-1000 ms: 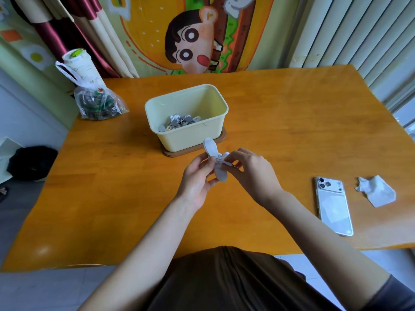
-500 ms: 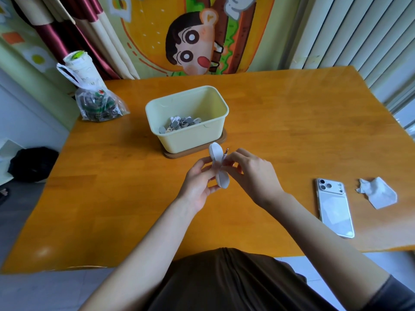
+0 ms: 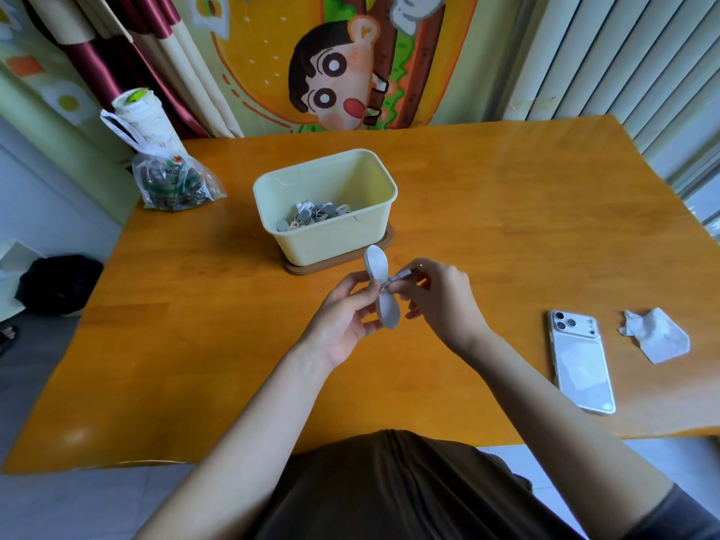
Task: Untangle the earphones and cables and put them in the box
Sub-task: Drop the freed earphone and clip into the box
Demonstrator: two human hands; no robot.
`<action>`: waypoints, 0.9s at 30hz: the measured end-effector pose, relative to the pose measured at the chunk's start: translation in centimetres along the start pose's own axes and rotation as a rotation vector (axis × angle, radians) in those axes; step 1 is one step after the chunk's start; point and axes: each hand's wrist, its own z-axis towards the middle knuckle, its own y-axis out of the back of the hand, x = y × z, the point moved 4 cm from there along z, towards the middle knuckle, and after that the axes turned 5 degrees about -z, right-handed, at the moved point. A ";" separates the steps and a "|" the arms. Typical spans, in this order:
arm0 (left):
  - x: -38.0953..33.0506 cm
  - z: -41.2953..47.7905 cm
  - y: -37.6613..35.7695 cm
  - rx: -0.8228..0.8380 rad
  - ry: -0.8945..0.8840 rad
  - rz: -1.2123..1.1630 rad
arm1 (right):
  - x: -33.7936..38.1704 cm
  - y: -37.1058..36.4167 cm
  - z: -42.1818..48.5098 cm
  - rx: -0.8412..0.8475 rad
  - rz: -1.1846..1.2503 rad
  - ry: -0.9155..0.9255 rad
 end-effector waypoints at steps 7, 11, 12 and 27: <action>0.6 -0.2 -0.1 0.042 -0.010 -0.116 | -1.1 -0.7 0.6 0.053 0.129 -0.112; 0.8 -0.4 0.0 0.057 -0.023 -0.175 | -1.9 -1.2 0.5 0.078 0.134 -0.162; 0.7 -0.4 0.0 0.059 -0.026 -0.182 | -1.7 -1.2 0.4 0.071 0.120 -0.143; -0.1 0.3 -0.3 -0.053 -0.162 -0.017 | 0.3 -0.6 -1.3 -0.175 0.081 0.127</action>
